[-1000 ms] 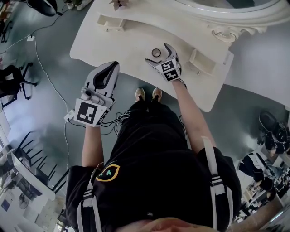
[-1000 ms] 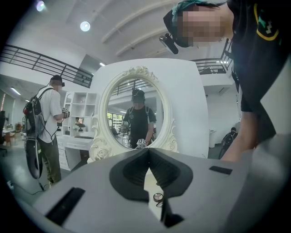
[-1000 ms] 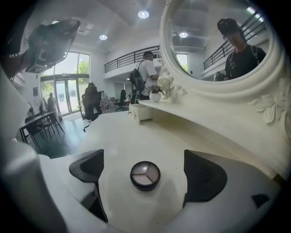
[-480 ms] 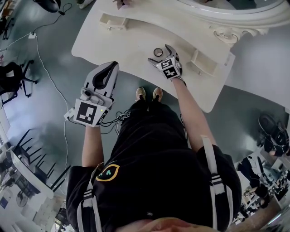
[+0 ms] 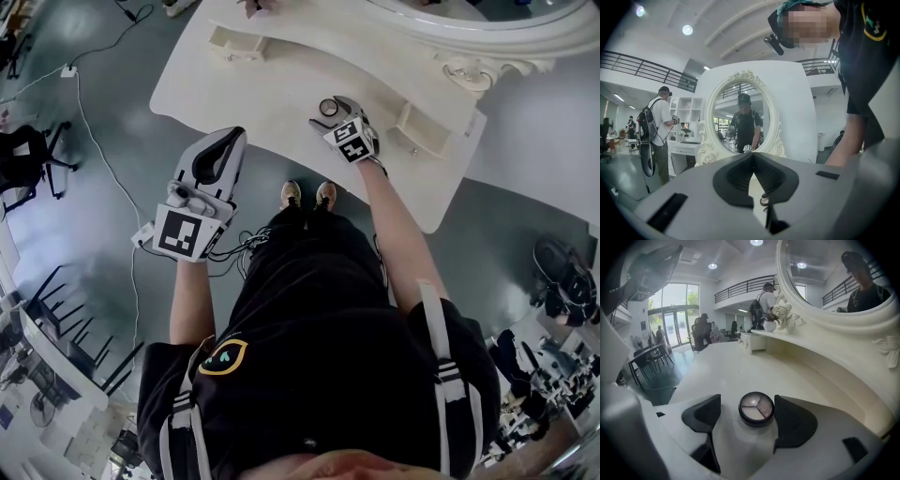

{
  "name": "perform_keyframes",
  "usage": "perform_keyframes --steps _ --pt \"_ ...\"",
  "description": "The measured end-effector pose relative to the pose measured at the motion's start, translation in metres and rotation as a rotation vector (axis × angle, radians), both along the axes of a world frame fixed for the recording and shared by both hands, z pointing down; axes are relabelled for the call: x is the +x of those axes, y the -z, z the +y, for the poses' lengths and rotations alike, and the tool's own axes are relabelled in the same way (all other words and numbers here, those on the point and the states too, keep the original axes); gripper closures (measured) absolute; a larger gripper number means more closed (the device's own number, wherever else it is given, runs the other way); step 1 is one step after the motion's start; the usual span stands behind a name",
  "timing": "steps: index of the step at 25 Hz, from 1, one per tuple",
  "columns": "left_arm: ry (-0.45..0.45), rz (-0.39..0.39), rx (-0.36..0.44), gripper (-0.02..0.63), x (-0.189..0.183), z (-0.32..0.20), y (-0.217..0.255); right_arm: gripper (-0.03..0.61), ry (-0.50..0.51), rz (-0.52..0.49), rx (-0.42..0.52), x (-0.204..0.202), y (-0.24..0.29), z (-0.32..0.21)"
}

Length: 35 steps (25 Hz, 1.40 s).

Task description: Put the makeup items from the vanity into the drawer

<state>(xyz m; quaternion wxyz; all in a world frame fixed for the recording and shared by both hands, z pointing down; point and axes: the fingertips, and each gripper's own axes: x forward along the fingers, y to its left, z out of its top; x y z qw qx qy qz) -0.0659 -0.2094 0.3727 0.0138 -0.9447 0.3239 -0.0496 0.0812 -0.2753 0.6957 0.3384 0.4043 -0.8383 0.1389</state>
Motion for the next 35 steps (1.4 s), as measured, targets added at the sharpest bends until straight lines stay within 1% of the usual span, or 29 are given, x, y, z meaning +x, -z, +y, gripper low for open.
perform_keyframes --steps 2,5,14,21,25,35 --pt "0.000 -0.001 0.003 0.595 0.000 0.002 0.001 0.236 0.039 0.008 -0.002 -0.005 0.001 0.003" --pt "0.002 -0.001 0.007 0.595 -0.001 0.003 0.003 0.336 0.097 0.020 -0.002 -0.015 0.003 0.010" --pt "0.019 0.000 0.018 0.595 -0.007 0.004 0.006 0.341 0.082 0.018 0.011 -0.019 0.004 0.010" --pt "0.036 0.004 0.020 0.595 -0.012 0.003 0.006 0.341 0.100 -0.001 0.078 -0.031 0.032 -0.010" --pt "0.050 0.009 0.019 0.595 -0.018 0.003 0.006 0.341 0.128 -0.016 0.130 -0.049 0.056 -0.034" --pt "0.112 0.011 0.004 0.595 -0.051 -0.006 -0.001 0.341 0.190 -0.052 0.240 -0.114 0.112 -0.109"
